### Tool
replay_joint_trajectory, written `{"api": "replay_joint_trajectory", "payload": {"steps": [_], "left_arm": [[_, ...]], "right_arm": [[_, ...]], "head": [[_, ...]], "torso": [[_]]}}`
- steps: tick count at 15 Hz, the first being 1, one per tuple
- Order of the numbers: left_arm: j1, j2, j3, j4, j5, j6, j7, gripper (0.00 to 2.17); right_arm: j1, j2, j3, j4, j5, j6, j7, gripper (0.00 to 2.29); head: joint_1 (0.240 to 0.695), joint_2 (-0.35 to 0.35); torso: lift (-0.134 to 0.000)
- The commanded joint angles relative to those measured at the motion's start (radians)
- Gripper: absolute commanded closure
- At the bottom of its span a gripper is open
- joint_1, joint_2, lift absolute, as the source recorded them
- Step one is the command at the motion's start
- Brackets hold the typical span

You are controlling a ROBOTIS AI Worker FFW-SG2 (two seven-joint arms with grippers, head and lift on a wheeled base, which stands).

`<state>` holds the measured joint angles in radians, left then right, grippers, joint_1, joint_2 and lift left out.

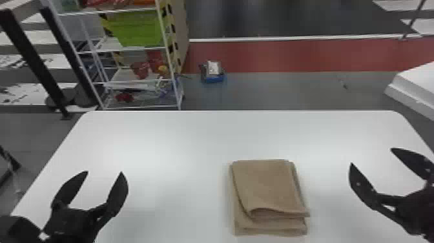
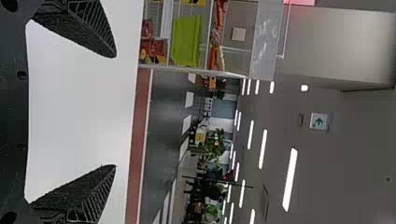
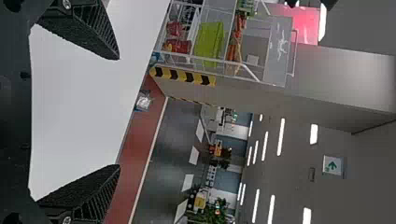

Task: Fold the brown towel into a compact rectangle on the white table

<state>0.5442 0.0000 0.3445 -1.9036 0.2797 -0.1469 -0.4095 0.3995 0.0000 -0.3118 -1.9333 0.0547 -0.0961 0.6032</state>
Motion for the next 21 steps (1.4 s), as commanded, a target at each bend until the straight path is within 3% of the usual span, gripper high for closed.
{"api": "replay_joint_trajectory", "payload": {"steps": [1,3,5,12,21], "left_arm": [[0.016,-0.003,0.004,-0.009,-0.014,0.011,-0.014,0.03],[0.023,-0.003,-0.001,-0.015,-0.017,0.002,-0.049,0.03],[0.031,-0.003,-0.007,-0.017,-0.019,-0.001,-0.055,0.04],[0.013,-0.003,-0.029,0.006,-0.017,-0.007,-0.049,0.04],[-0.003,-0.003,-0.030,0.008,-0.027,-0.019,-0.034,0.03]], "right_arm": [[0.007,0.001,0.031,0.008,-0.018,0.013,-0.005,0.06],[0.007,0.001,0.088,-0.038,0.008,0.166,-0.057,0.06],[0.007,0.001,0.132,-0.065,0.027,0.227,-0.088,0.07],[-0.001,0.001,0.181,-0.056,0.067,0.227,-0.100,0.07],[0.002,0.001,0.197,-0.039,0.074,0.203,-0.132,0.07]], "head": [[0.695,0.091],[0.695,0.098],[0.695,0.104],[0.695,0.155],[0.695,0.150]], "torso": [[-0.124],[-0.124],[-0.124],[-0.124],[-0.124]]}}
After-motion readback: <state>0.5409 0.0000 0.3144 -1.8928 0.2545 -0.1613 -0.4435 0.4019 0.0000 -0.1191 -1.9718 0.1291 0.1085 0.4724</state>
